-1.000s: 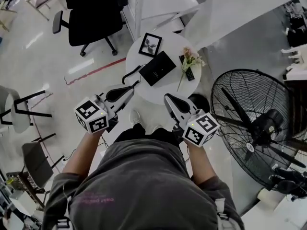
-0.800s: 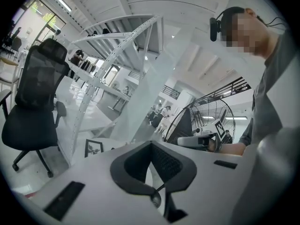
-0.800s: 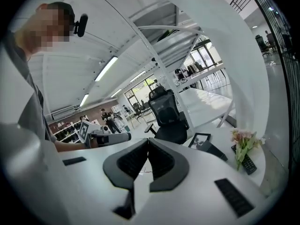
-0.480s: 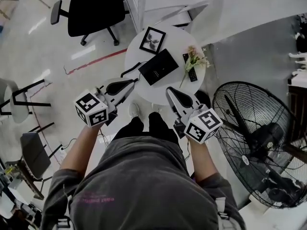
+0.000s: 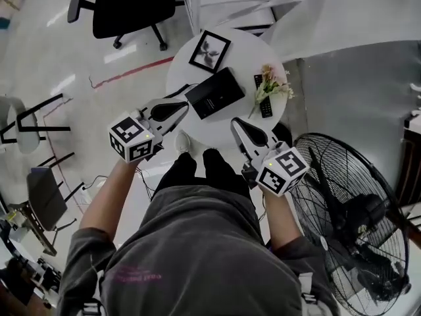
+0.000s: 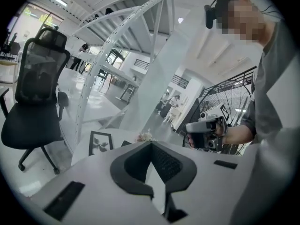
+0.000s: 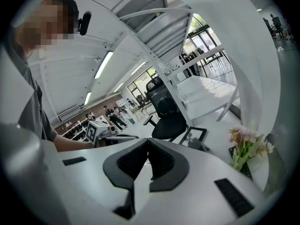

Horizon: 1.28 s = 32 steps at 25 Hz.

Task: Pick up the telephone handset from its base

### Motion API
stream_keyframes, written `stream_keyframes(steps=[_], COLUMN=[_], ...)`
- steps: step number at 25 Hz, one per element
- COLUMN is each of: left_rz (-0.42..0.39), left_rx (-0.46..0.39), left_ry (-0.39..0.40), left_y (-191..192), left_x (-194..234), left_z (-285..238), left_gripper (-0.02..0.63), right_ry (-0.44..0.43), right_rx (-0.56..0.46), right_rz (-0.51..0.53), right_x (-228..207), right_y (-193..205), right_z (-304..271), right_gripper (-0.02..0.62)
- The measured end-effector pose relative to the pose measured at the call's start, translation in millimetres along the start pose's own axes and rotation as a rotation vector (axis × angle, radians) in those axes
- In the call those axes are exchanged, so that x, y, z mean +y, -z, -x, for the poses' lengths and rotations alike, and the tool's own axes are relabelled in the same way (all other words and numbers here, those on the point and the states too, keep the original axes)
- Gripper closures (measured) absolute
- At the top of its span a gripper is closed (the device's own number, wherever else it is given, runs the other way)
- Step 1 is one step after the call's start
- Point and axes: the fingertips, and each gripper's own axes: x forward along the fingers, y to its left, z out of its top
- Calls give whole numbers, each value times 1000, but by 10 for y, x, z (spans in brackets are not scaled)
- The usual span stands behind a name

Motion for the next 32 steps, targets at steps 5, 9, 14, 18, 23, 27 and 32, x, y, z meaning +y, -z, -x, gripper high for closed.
stream_keyframes(steps=[5, 9, 14, 18, 23, 27, 32], left_rz=[4, -6, -47, -70, -77, -74, -43], left_rx=[40, 88, 162, 209, 260, 311, 369], left_ry=[-9, -11, 18, 54, 92, 144, 230], left_y=[117, 261, 436, 573, 723, 857, 1023], left_x=[289, 523, 768, 877, 1020, 1076, 1119], left_z=[-339, -568, -815, -985, -1148, -1250, -1372], left_gripper=[592, 592, 591, 591, 541, 475, 448], right_ry=[5, 15, 31, 47, 63, 66, 74], right_rx=[27, 46, 62, 81, 95, 102, 117], right_rz=[-24, -41, -62, -73, -88, -100, -109], right_x=[-304, -503, -651, -758, -839, -868, -923], right_y=[80, 153, 219, 332, 398, 456, 564], right_z=[-68, -99, -121, -108, -121, -121, -112], right_gripper=[575, 575, 575, 575, 575, 575, 575])
